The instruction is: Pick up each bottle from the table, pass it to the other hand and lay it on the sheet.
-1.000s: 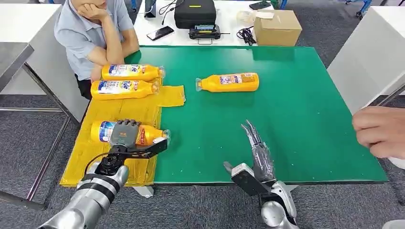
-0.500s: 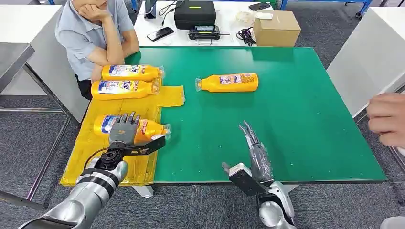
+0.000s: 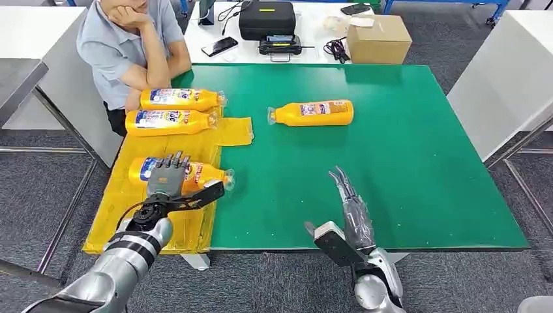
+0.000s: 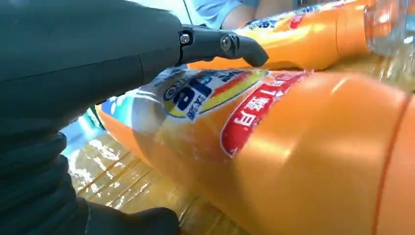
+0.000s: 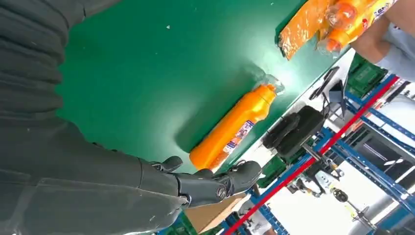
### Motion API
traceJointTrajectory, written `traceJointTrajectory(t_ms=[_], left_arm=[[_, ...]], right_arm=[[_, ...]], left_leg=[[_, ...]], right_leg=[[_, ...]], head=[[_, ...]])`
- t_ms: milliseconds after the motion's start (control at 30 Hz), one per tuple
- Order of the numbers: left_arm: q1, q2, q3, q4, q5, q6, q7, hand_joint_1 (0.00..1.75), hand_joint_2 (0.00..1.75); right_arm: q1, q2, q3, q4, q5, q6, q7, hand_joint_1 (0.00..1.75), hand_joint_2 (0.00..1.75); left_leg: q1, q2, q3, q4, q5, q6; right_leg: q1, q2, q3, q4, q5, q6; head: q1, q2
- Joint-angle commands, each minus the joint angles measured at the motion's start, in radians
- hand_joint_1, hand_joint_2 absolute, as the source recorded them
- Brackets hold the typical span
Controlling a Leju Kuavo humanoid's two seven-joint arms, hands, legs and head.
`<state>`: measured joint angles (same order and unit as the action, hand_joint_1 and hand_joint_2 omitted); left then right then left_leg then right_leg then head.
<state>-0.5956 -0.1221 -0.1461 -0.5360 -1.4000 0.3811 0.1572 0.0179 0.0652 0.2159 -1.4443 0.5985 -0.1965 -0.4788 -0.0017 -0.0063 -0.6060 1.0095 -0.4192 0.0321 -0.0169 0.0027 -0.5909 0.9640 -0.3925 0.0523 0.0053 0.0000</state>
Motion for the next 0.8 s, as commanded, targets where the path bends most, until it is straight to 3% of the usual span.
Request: traceJointTrajectory(t_ms=[33, 167, 300, 600, 800], left_arm=[[0.049, -0.021, -0.026, -0.038, 0.018, 0.017, -0.028, 0.0, 1.75], [0.211, -0.065, -0.083, -0.348, 0.196, 0.081, -0.185, 0.0, 1.75], [0.338, -0.045, -0.209, -0.603, 0.234, 0.071, -0.179, 0.0, 1.75], [0.386, -0.027, -0.285, -0.691, 0.178, 0.116, -0.157, 0.0, 1.75], [0.39, -0.013, -0.321, -0.705, 0.18, 0.079, -0.155, 0.0, 1.75]], right_arm=[[-0.018, -0.004, -0.024, 0.047, -0.002, -0.011, -0.002, 0.0, 1.75], [0.034, 0.008, -0.053, 0.001, -0.038, -0.029, -0.031, 0.0, 1.75], [0.07, 0.014, -0.091, -0.041, -0.11, 0.001, -0.05, 0.0, 1.75], [0.079, 0.04, -0.108, -0.061, -0.125, -0.012, -0.079, 0.0, 1.75], [0.085, 0.054, -0.129, -0.079, -0.224, 0.047, -0.11, 0.0, 1.75]], left_leg=[[0.0, 0.001, 0.002, -0.001, -0.001, -0.001], [0.0, -0.001, 0.001, -0.001, -0.001, -0.001], [-0.001, 0.0, -0.001, 0.0, -0.003, -0.001], [0.0, 0.0, -0.007, 0.0, -0.003, -0.001], [0.0, -0.001, -0.006, 0.0, -0.003, -0.001]], right_leg=[[0.0, 0.001, 0.002, -0.001, 0.0, -0.001], [0.0, -0.001, 0.002, -0.001, -0.001, -0.001], [0.0, -0.001, -0.001, 0.0, -0.003, -0.001], [0.0, 0.0, -0.006, 0.0, -0.003, 0.0], [0.0, -0.001, -0.005, 0.0, -0.004, 0.0]], head=[[0.0, 0.0], [0.0, 0.0], [0.0, 0.0], [0.0, 0.0], [0.0, 0.0]])
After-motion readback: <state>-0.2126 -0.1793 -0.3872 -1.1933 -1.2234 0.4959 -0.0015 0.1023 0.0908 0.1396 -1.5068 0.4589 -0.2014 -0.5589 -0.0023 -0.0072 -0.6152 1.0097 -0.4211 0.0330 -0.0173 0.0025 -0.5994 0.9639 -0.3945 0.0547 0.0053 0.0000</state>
